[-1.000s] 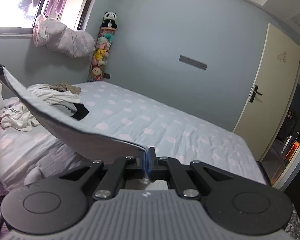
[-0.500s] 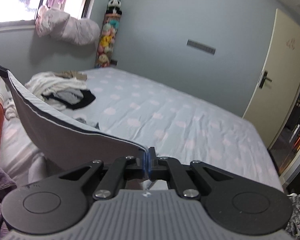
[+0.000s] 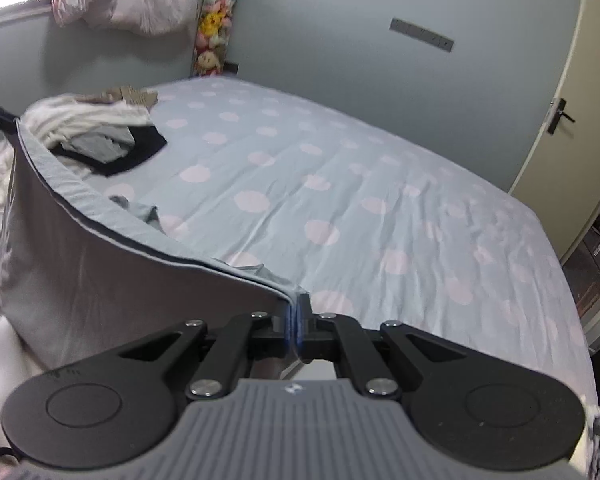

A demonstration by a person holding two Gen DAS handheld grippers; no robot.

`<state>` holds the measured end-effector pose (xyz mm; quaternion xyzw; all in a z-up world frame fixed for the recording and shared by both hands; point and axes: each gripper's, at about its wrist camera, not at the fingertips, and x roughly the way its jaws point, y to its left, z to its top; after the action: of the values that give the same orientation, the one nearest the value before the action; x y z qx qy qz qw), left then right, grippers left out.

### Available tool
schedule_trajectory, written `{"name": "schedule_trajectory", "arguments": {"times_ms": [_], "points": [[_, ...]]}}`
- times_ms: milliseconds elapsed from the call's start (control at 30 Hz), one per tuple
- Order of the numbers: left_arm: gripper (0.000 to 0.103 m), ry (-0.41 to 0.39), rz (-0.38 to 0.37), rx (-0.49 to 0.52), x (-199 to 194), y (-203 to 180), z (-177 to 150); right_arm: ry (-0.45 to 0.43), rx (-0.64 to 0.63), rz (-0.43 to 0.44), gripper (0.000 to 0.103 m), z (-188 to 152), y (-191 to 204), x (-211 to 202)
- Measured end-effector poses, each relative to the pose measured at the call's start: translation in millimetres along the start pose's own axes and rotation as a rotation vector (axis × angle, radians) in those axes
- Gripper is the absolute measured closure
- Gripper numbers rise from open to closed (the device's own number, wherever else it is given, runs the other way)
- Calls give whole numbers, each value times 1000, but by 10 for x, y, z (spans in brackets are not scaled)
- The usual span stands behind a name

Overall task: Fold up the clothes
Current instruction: 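Lift the shirt hem with both tools and fold it over the body, then lower the hem onto the shirt and open both tools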

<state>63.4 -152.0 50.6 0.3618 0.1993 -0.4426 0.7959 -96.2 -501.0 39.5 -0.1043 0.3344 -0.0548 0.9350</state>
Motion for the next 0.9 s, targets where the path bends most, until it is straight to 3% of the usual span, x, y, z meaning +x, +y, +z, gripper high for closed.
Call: {"name": "schedule_trajectory", "arguments": {"times_ms": [233,567,733,900], "points": [[102,97,-52,-29,867,204,-64,99,18,45,100,114,-175,963],[102,198,-118,-136,1893,399,-290,211,86,112,100,-87,-364,2139],[101,223,-137,-170,2157,428,-426,232,116,139,99,-245,-388,2457],[94,215,-137,-228,2233,453,-553,213,162,155,98,-333,-451,2532]]}}
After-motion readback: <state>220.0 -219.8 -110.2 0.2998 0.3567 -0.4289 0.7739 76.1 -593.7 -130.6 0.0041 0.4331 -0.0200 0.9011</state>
